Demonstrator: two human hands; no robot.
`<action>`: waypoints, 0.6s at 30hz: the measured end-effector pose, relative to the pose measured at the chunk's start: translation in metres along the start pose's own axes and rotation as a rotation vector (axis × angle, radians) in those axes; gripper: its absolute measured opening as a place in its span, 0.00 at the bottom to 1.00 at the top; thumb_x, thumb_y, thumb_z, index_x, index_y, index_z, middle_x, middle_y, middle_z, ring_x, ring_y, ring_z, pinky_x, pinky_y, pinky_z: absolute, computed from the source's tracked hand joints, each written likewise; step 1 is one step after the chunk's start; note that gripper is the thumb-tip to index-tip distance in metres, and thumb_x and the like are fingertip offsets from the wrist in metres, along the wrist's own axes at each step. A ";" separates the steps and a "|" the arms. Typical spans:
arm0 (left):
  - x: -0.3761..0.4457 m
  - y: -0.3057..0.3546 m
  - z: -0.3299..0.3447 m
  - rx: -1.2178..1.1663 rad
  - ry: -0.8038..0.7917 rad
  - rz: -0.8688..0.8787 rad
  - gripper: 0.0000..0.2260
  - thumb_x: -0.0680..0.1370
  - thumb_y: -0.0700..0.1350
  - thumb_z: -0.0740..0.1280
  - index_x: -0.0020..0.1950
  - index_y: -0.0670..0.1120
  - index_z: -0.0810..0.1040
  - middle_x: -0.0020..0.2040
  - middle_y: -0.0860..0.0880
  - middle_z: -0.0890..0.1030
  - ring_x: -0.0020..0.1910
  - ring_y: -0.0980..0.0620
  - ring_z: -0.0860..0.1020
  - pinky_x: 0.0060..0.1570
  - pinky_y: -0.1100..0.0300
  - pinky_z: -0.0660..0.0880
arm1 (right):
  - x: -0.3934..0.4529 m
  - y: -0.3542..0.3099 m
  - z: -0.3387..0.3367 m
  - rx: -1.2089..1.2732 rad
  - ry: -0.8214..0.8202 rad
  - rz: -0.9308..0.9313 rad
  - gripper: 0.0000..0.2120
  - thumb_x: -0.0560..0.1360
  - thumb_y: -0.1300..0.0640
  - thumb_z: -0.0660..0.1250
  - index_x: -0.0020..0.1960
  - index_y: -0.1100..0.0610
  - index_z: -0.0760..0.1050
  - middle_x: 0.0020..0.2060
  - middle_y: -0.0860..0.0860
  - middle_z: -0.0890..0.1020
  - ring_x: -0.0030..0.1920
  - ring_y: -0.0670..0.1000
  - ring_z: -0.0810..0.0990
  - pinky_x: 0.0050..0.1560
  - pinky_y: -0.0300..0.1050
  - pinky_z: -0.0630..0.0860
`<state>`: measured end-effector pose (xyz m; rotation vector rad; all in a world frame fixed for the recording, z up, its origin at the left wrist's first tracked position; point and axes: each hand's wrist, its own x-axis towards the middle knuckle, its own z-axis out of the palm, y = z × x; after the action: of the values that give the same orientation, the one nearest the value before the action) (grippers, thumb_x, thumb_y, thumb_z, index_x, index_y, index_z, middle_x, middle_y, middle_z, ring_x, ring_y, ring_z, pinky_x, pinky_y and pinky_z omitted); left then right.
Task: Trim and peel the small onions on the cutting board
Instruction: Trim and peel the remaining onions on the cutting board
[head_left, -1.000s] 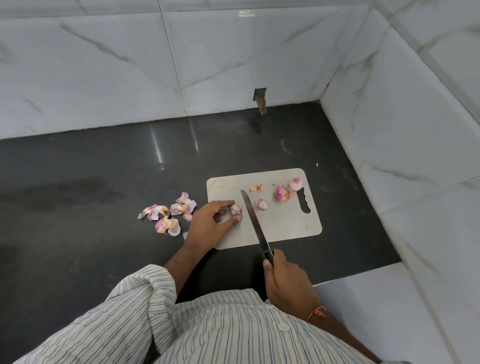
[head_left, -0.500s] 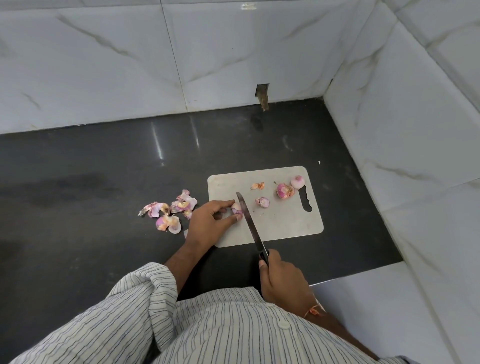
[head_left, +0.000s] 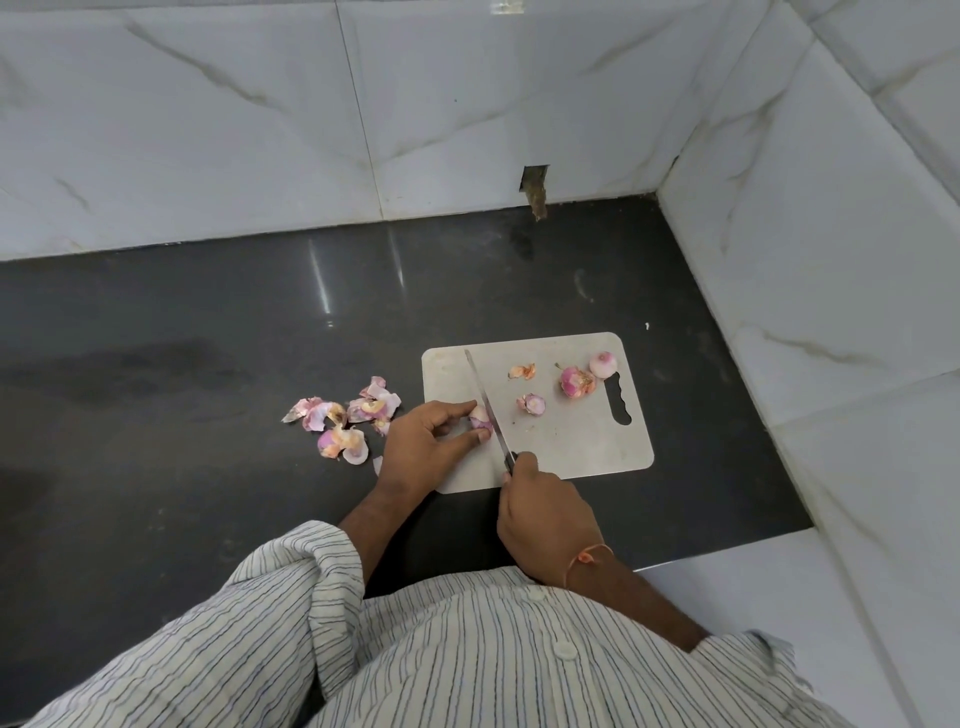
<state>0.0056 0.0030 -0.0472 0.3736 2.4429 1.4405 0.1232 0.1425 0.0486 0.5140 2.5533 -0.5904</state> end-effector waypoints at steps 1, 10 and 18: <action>0.000 -0.001 0.000 0.000 0.000 0.005 0.20 0.75 0.52 0.81 0.66 0.53 0.86 0.56 0.61 0.86 0.53 0.65 0.80 0.52 0.71 0.76 | 0.002 -0.002 -0.001 -0.017 -0.004 0.002 0.09 0.88 0.51 0.53 0.62 0.55 0.66 0.49 0.54 0.84 0.48 0.56 0.84 0.41 0.48 0.72; 0.001 -0.003 -0.001 -0.010 -0.013 0.020 0.20 0.74 0.52 0.82 0.66 0.53 0.87 0.56 0.60 0.87 0.52 0.62 0.81 0.53 0.66 0.79 | -0.017 0.019 0.008 -0.016 -0.123 0.065 0.12 0.88 0.48 0.52 0.66 0.54 0.65 0.46 0.50 0.81 0.45 0.52 0.82 0.49 0.49 0.81; 0.002 -0.004 0.001 -0.034 0.009 0.044 0.18 0.75 0.50 0.82 0.65 0.53 0.87 0.57 0.60 0.87 0.56 0.58 0.84 0.58 0.59 0.82 | -0.002 0.011 0.012 0.074 -0.046 0.031 0.08 0.88 0.48 0.52 0.57 0.52 0.64 0.45 0.51 0.80 0.41 0.53 0.78 0.43 0.50 0.73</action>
<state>0.0040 0.0024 -0.0515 0.4165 2.4279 1.5027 0.1344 0.1458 0.0371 0.5577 2.4832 -0.6805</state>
